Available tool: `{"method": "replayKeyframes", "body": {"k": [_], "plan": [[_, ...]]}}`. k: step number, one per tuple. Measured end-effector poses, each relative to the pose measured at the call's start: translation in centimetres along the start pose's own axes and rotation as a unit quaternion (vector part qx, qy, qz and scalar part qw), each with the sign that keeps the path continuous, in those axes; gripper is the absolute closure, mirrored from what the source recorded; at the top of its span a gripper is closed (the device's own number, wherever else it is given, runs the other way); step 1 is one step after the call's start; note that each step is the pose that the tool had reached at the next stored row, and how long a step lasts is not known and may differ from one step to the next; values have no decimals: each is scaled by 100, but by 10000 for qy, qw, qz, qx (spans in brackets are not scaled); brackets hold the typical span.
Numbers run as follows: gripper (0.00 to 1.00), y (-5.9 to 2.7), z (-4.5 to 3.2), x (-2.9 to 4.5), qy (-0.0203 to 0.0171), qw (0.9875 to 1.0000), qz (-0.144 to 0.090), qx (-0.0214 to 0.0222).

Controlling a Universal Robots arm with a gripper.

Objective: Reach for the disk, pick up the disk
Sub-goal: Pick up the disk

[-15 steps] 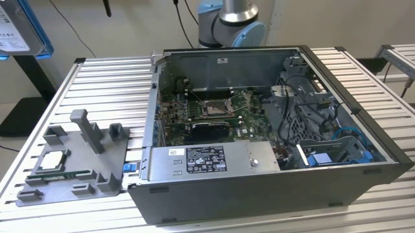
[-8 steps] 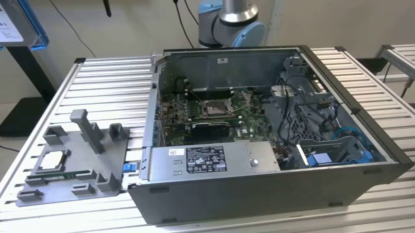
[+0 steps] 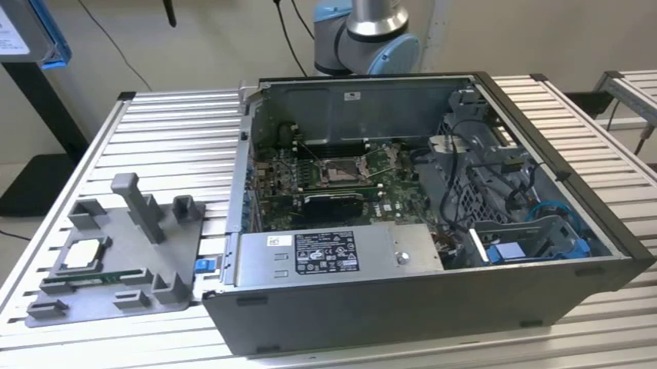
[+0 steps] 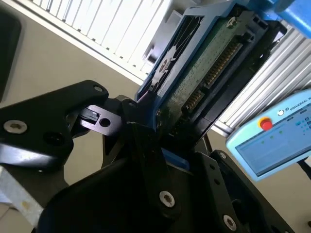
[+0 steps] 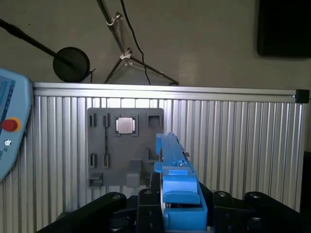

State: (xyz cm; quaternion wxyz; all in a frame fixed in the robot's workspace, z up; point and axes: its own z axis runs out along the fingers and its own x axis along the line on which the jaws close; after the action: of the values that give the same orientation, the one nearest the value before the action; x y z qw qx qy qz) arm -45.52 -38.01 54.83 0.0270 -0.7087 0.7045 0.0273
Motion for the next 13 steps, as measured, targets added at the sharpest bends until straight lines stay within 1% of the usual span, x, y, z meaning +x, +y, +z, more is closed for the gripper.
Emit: {"method": "replayKeyframes", "body": {"k": [11,13], "plan": [[100,1,0,0,-44,10000,0,0],[100,-5,1,1,-45,10000,0,1]]}}
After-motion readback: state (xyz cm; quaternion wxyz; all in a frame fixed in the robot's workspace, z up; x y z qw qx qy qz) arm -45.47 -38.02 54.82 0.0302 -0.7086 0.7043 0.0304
